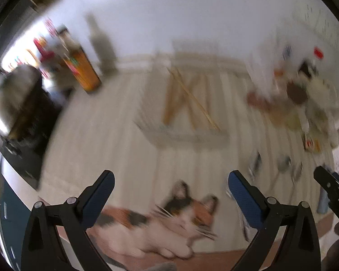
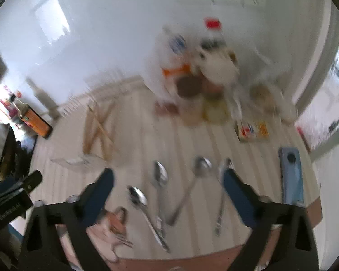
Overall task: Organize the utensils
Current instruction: 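Withdraw both open tools from the basket toward the spoons, then close the left tool on a silver spoon handle while the right tool moves over the spoons, then close the right tool on another silver spoon handle while the left tool lifts its spoon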
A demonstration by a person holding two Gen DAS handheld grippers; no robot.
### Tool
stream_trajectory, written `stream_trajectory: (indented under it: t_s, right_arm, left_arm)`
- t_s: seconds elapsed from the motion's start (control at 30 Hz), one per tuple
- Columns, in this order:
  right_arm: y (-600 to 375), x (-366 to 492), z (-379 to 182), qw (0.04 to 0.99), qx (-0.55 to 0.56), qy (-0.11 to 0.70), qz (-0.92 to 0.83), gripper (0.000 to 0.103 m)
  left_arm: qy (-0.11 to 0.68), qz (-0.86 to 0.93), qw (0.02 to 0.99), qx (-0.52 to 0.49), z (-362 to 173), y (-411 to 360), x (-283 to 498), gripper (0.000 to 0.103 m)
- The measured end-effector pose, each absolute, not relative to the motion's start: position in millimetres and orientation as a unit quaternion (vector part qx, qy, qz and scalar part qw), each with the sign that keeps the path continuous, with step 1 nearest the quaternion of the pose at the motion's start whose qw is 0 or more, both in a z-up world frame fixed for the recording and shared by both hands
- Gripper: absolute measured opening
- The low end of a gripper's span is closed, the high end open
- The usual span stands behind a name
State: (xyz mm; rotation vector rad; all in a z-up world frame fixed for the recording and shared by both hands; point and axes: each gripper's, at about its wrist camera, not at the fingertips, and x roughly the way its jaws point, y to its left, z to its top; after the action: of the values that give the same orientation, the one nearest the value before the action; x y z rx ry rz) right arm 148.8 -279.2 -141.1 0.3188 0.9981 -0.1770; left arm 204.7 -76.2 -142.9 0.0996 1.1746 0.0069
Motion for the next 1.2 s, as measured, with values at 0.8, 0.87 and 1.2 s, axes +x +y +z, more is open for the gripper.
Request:
stream_trajectory:
  t_s: [0.8,0.87,1.2]
  right_arm:
    - [-403.7,111.3,-267.7,0.755,0.246,0.599,-0.103,0.056]
    - [-398.3,115.2,-270.0,0.754,0.247,0.601,-0.093,0.056]
    - [-283.3,172.0,-287.2,0.763,0.171,0.623,0.013,0.056]
  left_arm:
    - [0.697,-0.003,0.714,0.066,-278.3,-155.7,197.1,0.004]
    - [0.696,0.007,0.714,0.077,-277.8,-143.2,193.0,0.004]
    - [0.696,0.042,0.712,0.083,-275.0,-77.1,181.8,0.004]
